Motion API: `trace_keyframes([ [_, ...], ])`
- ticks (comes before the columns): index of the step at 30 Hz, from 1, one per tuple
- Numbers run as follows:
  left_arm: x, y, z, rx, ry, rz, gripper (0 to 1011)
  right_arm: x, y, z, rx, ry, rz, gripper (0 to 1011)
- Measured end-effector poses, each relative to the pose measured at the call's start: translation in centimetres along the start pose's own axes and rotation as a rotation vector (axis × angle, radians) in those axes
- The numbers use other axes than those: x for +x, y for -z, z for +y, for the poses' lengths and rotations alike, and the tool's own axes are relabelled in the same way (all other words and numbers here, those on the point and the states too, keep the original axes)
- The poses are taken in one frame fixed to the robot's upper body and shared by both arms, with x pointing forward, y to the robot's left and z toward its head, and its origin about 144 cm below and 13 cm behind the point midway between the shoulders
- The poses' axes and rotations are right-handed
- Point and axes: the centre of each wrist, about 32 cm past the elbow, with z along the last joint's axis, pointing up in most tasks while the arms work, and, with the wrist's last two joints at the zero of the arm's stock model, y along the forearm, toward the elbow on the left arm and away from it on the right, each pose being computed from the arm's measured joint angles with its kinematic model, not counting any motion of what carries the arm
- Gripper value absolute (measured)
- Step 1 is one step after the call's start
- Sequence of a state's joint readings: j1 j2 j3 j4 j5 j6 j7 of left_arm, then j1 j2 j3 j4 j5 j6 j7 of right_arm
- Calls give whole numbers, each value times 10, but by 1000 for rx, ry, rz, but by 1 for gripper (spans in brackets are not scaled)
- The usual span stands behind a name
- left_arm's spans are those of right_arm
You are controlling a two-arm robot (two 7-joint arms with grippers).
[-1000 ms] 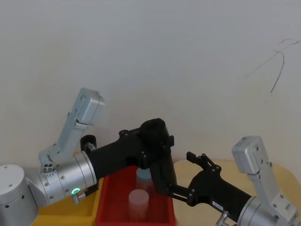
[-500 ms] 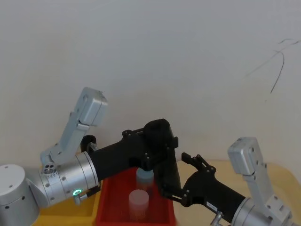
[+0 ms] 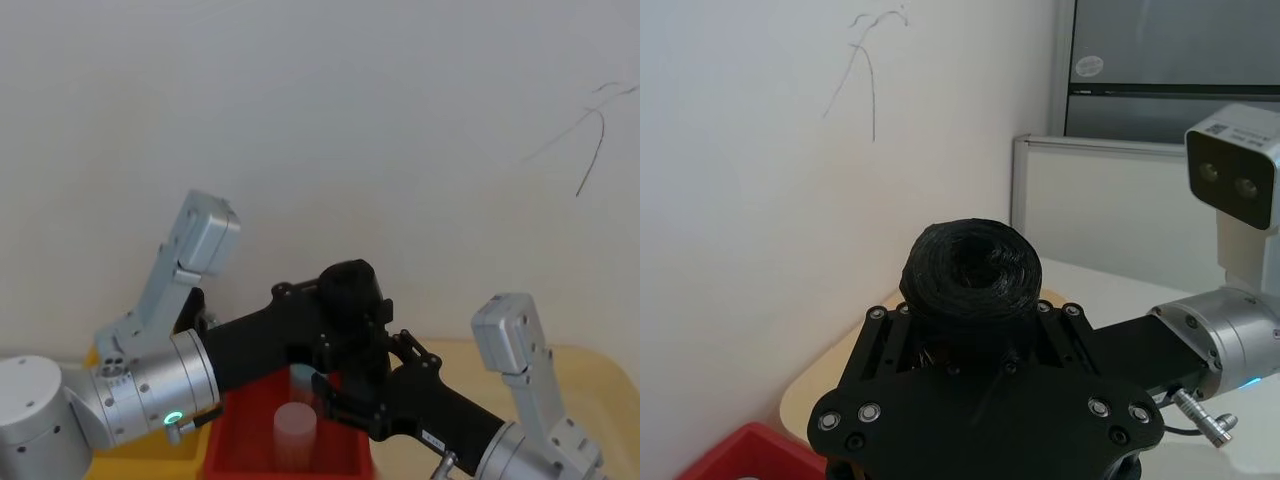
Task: Pick up the garbage bag with the one hand and transfer it to the other hand.
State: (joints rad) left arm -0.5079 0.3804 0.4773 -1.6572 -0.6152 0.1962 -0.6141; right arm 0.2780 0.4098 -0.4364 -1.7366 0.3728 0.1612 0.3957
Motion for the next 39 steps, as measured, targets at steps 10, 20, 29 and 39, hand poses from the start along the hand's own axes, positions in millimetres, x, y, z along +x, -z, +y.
trace_keyframes([
  [10, -7, 4, -1, 13, 7, 14, 446, -3, 0, 3, 11, -4, 8, 1001],
  [20, -11, 6, -1, 21, 12, 21, 446, -4, 0, 4, 16, -4, 11, 792],
  [29, -13, 6, -2, 23, 15, 24, 447, -4, 0, 4, 17, -5, 13, 610],
  [39, -14, 7, -2, 24, 19, 27, 488, -5, 0, 3, 19, 2, 16, 537],
])
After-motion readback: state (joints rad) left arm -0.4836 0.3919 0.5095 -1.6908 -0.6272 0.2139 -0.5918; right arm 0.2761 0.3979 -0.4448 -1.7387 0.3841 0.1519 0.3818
